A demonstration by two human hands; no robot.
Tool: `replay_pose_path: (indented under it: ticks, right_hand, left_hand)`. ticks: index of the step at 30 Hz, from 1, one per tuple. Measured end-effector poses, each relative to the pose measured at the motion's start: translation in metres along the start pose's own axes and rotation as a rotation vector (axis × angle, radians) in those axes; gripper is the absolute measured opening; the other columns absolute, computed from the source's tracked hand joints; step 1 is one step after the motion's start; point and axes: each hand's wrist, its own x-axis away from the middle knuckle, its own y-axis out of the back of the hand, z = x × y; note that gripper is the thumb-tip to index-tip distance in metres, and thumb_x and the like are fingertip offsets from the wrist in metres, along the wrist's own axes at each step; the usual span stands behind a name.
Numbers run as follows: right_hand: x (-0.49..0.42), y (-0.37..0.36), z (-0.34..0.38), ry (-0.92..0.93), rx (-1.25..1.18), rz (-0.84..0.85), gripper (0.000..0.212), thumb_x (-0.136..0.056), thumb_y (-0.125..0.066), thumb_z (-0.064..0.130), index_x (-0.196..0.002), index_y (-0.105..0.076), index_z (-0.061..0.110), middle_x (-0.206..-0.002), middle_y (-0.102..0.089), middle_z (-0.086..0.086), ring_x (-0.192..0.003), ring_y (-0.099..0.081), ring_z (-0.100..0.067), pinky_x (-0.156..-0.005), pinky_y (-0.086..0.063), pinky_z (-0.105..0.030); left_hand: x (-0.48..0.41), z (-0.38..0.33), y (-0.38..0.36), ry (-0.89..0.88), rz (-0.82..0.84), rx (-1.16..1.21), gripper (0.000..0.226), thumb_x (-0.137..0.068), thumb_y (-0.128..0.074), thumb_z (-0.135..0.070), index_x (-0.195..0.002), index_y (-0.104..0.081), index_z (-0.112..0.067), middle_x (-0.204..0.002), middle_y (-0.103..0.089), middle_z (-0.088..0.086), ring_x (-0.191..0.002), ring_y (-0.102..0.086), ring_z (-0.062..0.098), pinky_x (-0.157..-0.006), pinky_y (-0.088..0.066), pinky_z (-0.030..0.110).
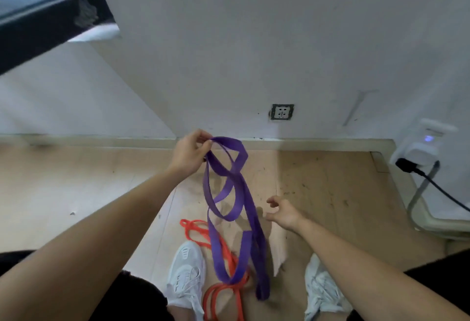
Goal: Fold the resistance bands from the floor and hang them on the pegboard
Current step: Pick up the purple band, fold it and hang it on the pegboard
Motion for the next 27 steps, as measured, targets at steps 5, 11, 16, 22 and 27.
replay_pose_path:
  ticks: [5, 11, 16, 22, 27]
  right_hand:
    - [-0.003, 0.009, 0.048, 0.121, -0.209, -0.081, 0.069, -0.084, -0.079, 0.015, -0.144, -0.045, 0.012, -0.133, -0.047, 0.0, -0.121, -0.049, -0.021, -0.094, -0.043, -0.029]
    - [0.011, 0.002, 0.091, 0.035, -0.448, 0.274, 0.04, -0.101, -0.049, 0.049, -0.109, -0.071, 0.017, -0.095, -0.071, -0.001, -0.09, -0.061, -0.02, -0.084, -0.045, -0.035]
    - [0.027, 0.01, 0.101, 0.106, -0.463, 0.423, 0.041, -0.09, -0.067, 0.048, -0.11, -0.07, 0.012, -0.091, -0.067, -0.002, -0.088, -0.062, -0.02, -0.089, -0.05, -0.036]
    - [0.033, 0.059, 0.128, 0.29, -0.083, -0.092, 0.028, -0.079, -0.079, 0.003, -0.098, -0.06, 0.012, -0.088, -0.064, -0.009, -0.076, -0.063, -0.02, -0.072, -0.056, -0.039]
    - [0.038, 0.145, 0.17, 0.41, -0.101, -0.363, 0.023, -0.08, -0.078, 0.003, -0.092, -0.061, 0.011, -0.081, -0.063, -0.004, -0.079, -0.06, -0.022, -0.07, -0.051, -0.03]
  left_hand:
    - [-0.01, -0.068, 0.046, -0.117, -0.049, 0.078, 0.009, -0.101, -0.056, -0.01, -0.103, -0.064, -0.012, -0.097, -0.068, 0.01, -0.072, -0.063, 0.02, -0.063, -0.06, 0.034]
    - [-0.011, -0.115, 0.084, -0.2, -0.084, 0.128, 0.011, -0.099, -0.06, -0.009, -0.106, -0.068, -0.008, -0.096, -0.068, 0.015, -0.073, -0.064, 0.019, -0.067, -0.063, 0.035]
    - [-0.02, -0.115, 0.105, -0.109, -0.234, 0.2, 0.011, -0.098, -0.059, -0.012, -0.102, -0.07, -0.01, -0.095, -0.07, 0.012, -0.066, -0.065, 0.016, -0.061, -0.06, 0.027]
    - [-0.035, -0.103, 0.126, 0.026, -0.468, 0.295, 0.014, -0.096, -0.057, -0.015, -0.103, -0.069, -0.013, -0.092, -0.071, 0.007, -0.073, -0.069, 0.021, -0.061, -0.06, 0.027]
    - [-0.043, -0.093, 0.131, 0.112, -0.546, 0.303, 0.016, -0.094, -0.059, -0.018, -0.105, -0.069, -0.014, -0.098, -0.073, 0.008, -0.079, -0.073, 0.025, -0.066, -0.064, 0.033]
